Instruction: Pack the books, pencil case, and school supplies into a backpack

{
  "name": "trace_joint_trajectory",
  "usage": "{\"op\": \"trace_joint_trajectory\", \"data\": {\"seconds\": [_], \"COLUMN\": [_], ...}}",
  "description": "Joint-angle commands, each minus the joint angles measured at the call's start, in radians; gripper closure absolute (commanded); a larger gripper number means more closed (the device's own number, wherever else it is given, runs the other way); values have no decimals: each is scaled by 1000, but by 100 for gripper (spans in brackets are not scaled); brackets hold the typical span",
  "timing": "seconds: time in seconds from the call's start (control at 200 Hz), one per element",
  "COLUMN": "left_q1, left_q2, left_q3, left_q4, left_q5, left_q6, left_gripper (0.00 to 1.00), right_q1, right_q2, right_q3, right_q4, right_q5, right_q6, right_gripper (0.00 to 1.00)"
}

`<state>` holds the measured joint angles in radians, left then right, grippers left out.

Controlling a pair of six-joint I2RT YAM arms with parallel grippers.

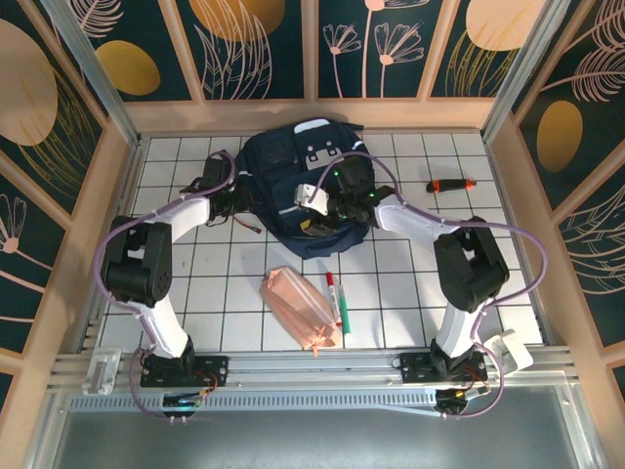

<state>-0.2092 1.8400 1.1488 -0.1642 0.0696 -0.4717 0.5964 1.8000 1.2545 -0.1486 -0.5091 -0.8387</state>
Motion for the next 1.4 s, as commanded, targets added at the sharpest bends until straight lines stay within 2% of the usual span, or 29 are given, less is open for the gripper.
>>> {"op": "trace_joint_trajectory", "data": {"seconds": [0.0, 0.12, 0.215, 0.315, 0.38, 0.465, 0.58, 0.701, 0.841, 0.876, 0.946, 0.976, 1.016, 1.061, 1.131, 1.221, 1.281, 1.336, 1.396], "left_q1": [9, 47, 68, 75, 80, 91, 94, 94, 99, 107, 125, 128, 127, 128, 127, 128, 128, 128, 128], "left_q2": [39, 45, 31, 18, 15, 22, 9, -34, -84, -104, -182, -217, -255, -276, -253, -171, -132, -132, -144], "left_q3": [20, 5, 0, 1, 2, 3, -9, -49, -105, -119, -183, -239, -292, -325, -303, -232, -200, -210, -260], "left_q4": [29, 75, 87, 98, 100, 98, 102, 124, 121, 123, 138, 158, 220, 275, 227, 122, 93, 122, 232], "left_q5": [13, 80, 89, 125, 142, 198, 254, 297, 318, 361, 568, 615, 606, 546, 483, 404, 363, 352, 326], "left_q6": [2, -46, -62, -32, 17, 134, 396, 536, 724, 769, 935, 1006, 1046, 1070, 1155, 1233, 1252, 1253, 1215], "left_gripper": [63, 64, 60, 60, 61, 61, 58, 52, 52, 52, 48, 47, 47, 47, 48, 53, 58, 57, 54], "right_q1": [-6, 12, 32, 43, 53, 70, 77, 75, 75, 75, 70, 64, 61, 61, 64, 74, 82, 91, 103], "right_q2": [30, 91, 117, 149, 176, 206, 235, 270, 274, 263, 243, 241, 244, 244, 249, 258, 261, 264, 269], "right_q3": [34, 88, 102, 135, 153, 164, 158, 161, 173, 175, 177, 187, 194, 188, 184, 164, 138, 120, 111], "right_q4": [133, 94, 88, 53, 39, 24, 34, 27, -20, -45, -112, -165, -223, -227, -199, -105, 7, 76, 129], "right_q5": [121, 178, 186, 145, 169, 217, 217, 209, 162, 126, 29, -14, -48, -37, 9, 122, 213, 275, 343], "right_q6": [160, 170, 137, 108, 94, 45, 28, 22, -12, -38, -99, -156, -231, -251, -239, -217, -157, -134, -134], "right_gripper": [46, 43, 40, 40, 40, 40, 40, 39, 38, 37, 32, 30, 28, 26, 26, 31, 40, 53, 71]}}
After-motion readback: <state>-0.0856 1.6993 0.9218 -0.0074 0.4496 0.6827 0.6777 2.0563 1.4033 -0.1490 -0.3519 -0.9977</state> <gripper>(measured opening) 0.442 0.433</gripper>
